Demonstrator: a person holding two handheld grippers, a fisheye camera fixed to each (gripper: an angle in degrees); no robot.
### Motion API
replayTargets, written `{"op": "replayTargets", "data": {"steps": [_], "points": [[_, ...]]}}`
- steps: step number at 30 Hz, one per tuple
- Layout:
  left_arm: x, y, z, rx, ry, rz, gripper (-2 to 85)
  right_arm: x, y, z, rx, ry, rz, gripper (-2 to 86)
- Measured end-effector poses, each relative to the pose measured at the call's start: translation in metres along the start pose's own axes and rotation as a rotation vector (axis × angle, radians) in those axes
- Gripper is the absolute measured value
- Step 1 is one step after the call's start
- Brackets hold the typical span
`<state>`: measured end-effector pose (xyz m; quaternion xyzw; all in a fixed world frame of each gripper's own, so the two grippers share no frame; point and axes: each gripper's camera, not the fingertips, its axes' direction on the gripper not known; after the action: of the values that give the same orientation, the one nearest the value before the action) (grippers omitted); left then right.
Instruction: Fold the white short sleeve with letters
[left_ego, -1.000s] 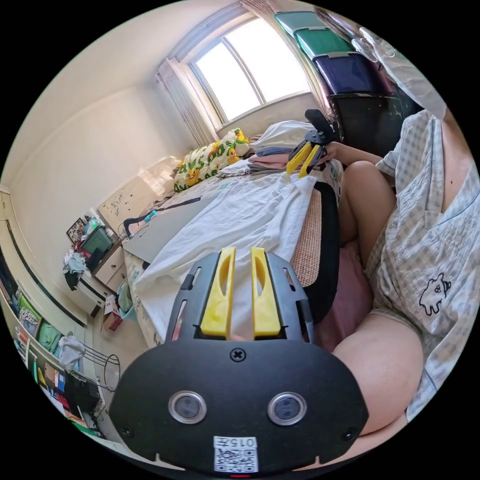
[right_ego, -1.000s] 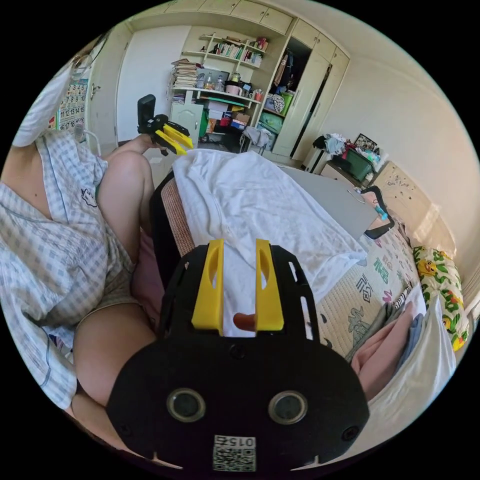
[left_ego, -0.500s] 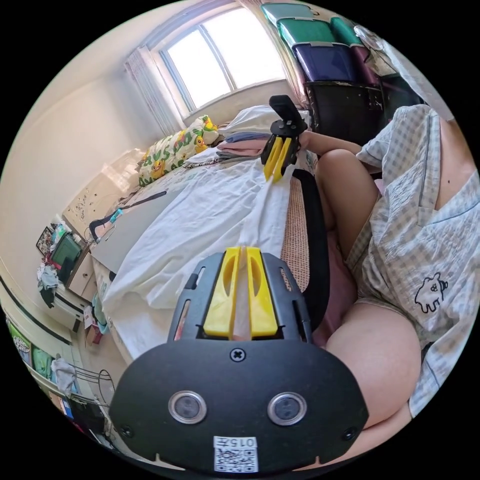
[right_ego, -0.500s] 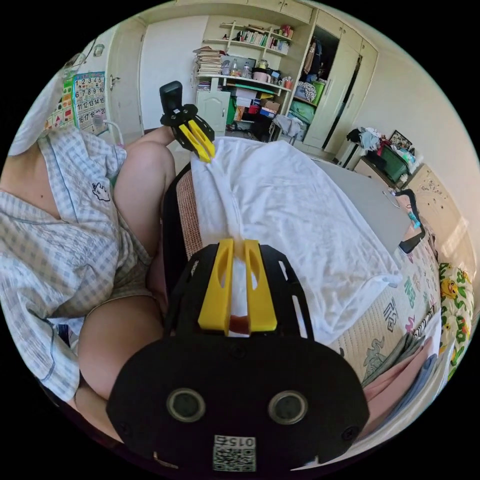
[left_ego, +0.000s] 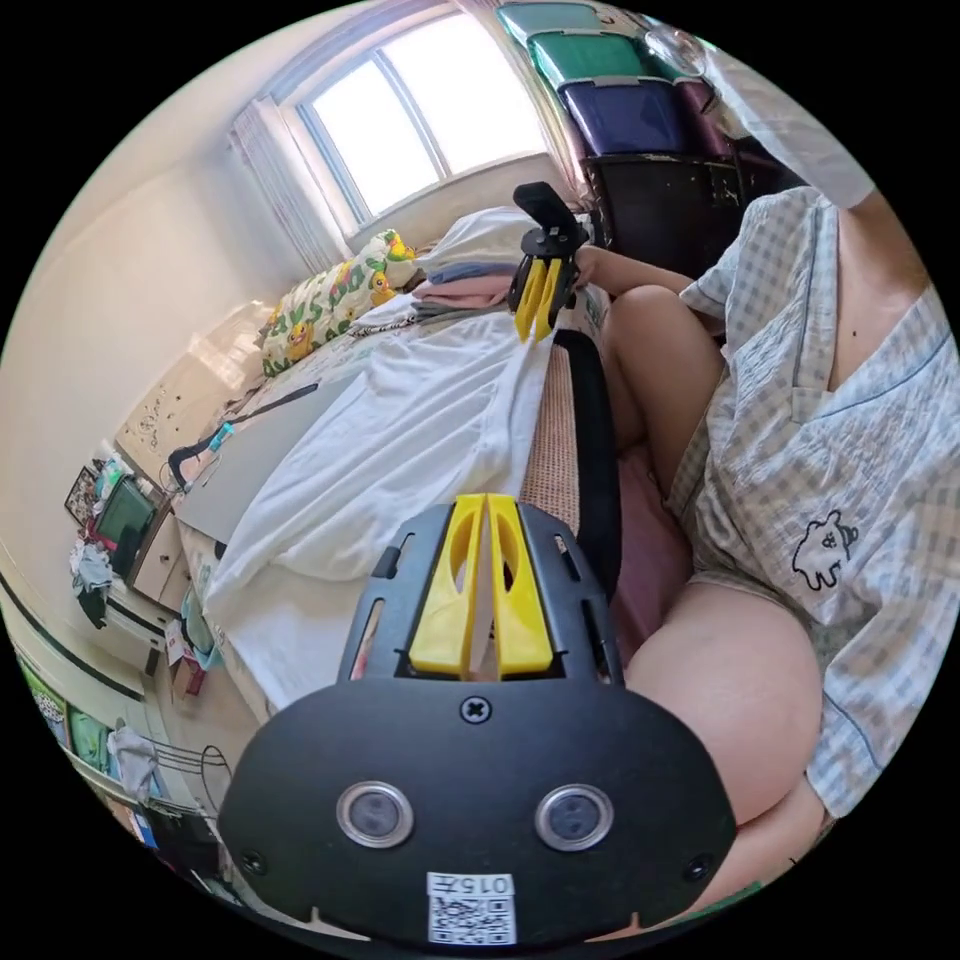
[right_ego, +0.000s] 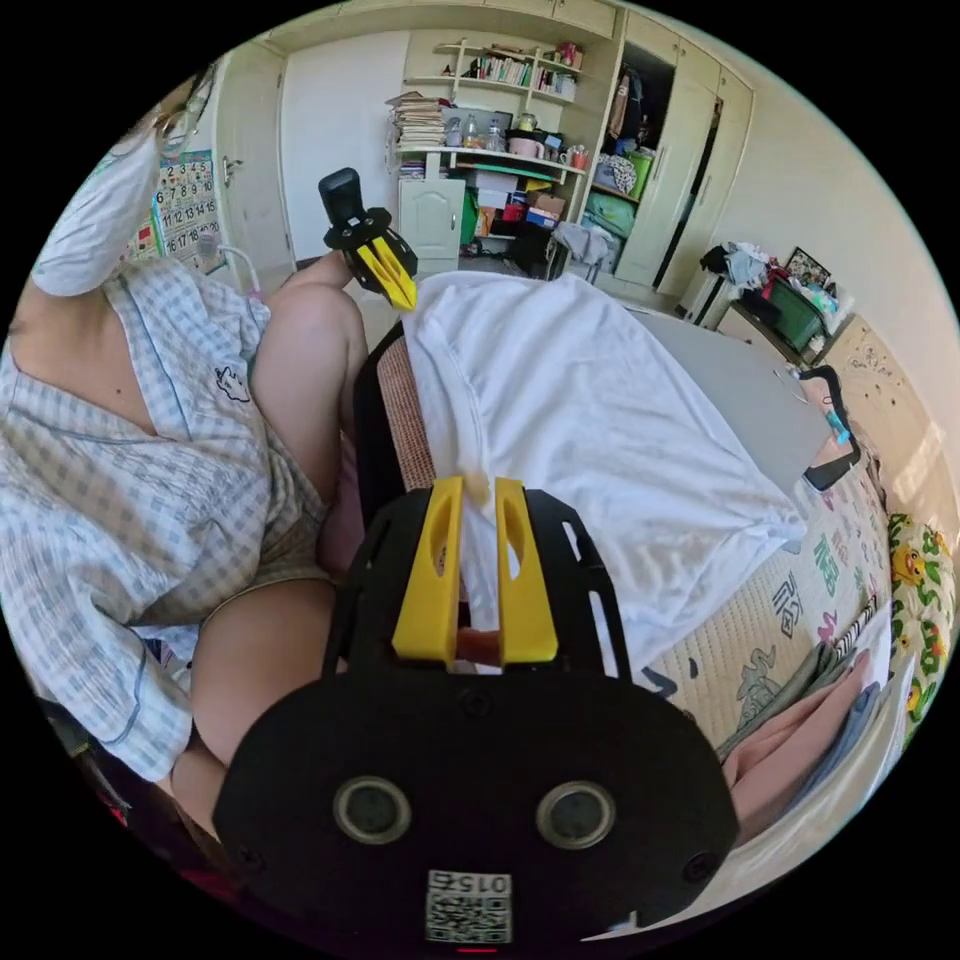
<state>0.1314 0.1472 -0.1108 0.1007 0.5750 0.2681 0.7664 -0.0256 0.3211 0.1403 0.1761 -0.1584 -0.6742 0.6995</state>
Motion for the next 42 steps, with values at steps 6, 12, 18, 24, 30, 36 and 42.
{"op": "replayTargets", "data": {"steps": [6,12,18,24,30,36,42], "points": [[-0.039,0.060,-0.058,0.146,-0.375,-0.354,1.9,-0.021,-0.053,-0.030,0.283,0.081,0.042,6.6],[-0.107,0.127,-0.026,0.077,-0.478,-0.617,7.3,-0.058,-0.168,0.039,0.140,0.065,-0.074,7.5],[-0.136,0.142,0.026,-0.125,-0.477,-0.492,8.6,-0.080,-0.236,0.128,-0.045,0.014,-0.131,8.1],[-0.149,0.152,0.077,-0.254,-0.463,-0.431,8.5,-0.093,-0.266,0.183,-0.124,0.113,-0.164,9.7],[-0.155,0.185,0.070,-0.202,-0.492,-0.579,1.8,-0.097,-0.271,0.203,-0.140,0.125,-0.141,-0.4],[-0.148,0.224,0.034,0.010,-0.498,-0.701,0.5,-0.107,-0.274,0.191,-0.068,0.115,-0.136,-0.2],[-0.125,0.206,0.061,-0.108,-0.474,-0.478,8.2,-0.115,-0.284,0.193,-0.104,0.122,-0.106,9.5]]}}
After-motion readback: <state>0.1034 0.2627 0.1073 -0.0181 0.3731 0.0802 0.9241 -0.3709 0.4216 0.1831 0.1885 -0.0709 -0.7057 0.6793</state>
